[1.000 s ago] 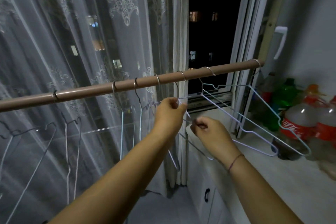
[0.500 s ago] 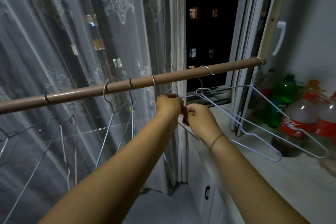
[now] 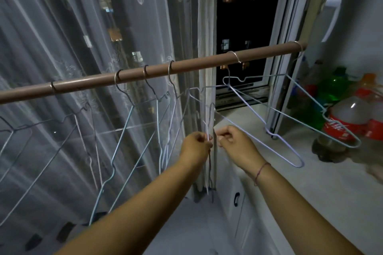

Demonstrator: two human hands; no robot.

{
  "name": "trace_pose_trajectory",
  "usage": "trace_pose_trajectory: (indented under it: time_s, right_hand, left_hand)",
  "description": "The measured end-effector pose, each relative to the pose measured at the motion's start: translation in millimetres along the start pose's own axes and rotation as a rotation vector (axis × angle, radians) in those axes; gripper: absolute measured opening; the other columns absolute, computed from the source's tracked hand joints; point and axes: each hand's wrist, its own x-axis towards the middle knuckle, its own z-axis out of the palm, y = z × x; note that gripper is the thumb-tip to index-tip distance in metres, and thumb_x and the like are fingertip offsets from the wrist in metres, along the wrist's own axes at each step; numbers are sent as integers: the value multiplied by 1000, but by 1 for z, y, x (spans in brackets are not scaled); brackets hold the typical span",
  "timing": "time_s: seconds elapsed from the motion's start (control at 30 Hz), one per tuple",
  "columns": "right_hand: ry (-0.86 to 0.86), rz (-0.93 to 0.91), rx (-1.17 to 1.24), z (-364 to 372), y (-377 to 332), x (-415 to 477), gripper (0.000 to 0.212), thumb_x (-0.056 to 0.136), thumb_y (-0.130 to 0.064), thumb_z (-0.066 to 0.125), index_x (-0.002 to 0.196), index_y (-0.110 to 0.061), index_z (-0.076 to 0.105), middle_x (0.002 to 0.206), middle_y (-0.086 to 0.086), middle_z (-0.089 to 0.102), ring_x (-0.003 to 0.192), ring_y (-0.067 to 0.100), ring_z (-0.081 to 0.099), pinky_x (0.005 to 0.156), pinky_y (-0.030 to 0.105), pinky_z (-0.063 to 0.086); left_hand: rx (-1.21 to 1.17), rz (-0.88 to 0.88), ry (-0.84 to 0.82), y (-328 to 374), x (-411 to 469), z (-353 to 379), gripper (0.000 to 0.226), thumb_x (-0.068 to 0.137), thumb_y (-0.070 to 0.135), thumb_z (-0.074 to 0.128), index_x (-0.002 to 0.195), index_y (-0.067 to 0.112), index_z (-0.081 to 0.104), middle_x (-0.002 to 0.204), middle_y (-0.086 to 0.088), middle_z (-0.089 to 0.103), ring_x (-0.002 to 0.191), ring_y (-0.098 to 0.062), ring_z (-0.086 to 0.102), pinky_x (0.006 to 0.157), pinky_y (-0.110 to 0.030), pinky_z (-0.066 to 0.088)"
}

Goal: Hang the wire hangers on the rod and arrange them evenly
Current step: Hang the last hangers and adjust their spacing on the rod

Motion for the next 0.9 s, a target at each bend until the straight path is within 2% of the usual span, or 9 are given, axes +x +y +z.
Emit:
trace_pose_trajectory:
  time_s: [0.07,0.13,0.27,0.33,0.47,0.6,0.67,0.8,0.9]
  right_hand:
    - [-11,-26,-35,4,4,-2,18,90,-15,50,106,-22,55,107,-2,58,97,12,57,78,21,45]
    - [-31,-59,-101,7,10,-5,25,89,-11,50,113,-21,52,116,0,51,104,10,51,85,21,40]
    - [-89,-93,-267,8,25,-12,38,89,-4,46,122,-23,50,132,0,43,124,15,40,100,22,32]
    - [-127,-99,-369,6,29,-15,35,90,-4,44,119,-21,54,130,-1,44,125,17,37,101,22,29]
    - [-143,-101,-513,0,28,-22,23,91,-10,46,104,-15,63,110,1,53,111,19,44,90,21,32]
    - [-179,-78,-465,-9,30,-34,14,91,-16,50,83,-19,61,83,-1,57,81,16,54,65,20,39]
    - [-172,-54,-397,-12,29,-41,14,91,-18,52,79,-18,60,73,-2,57,71,12,53,65,21,41]
    - [-47,6,-282,-13,32,-55,16,90,-15,52,77,-9,62,62,1,52,63,18,49,69,40,48]
    - [62,20,-217,-12,28,-65,15,89,-13,52,78,-12,63,57,-1,52,58,17,51,63,37,48]
  left_hand:
    - [18,4,-17,-20,-6,1,19,85,0,54,75,16,58,66,-2,54,59,-13,48,58,-22,40]
    - [33,5,-24,-36,-12,0,24,85,-3,54,72,17,58,63,1,53,58,-10,47,56,-19,39]
    - [77,9,-38,-54,-18,-10,20,88,-2,52,83,13,63,68,-2,55,59,-9,45,48,-9,40]
    - [100,6,-33,-58,-19,-15,19,90,1,52,85,13,66,72,-3,57,62,-9,46,53,-13,42]
    - [104,30,-18,-61,-17,-21,27,90,0,51,74,19,63,69,2,58,65,-7,49,55,-8,39]
    - [125,70,4,-63,-16,-22,20,91,2,50,92,7,69,81,-4,62,75,-11,53,65,-19,41]
    - [127,67,38,-64,-16,-19,17,90,6,53,96,7,69,84,-3,63,75,-12,56,69,-22,45]
    - [165,84,154,-63,-16,-7,21,78,21,69,97,16,61,106,-4,59,103,-20,56,95,-36,48]
    - [118,92,114,-52,-25,6,24,79,29,69,97,17,59,107,-4,58,105,-18,55,95,-34,48]
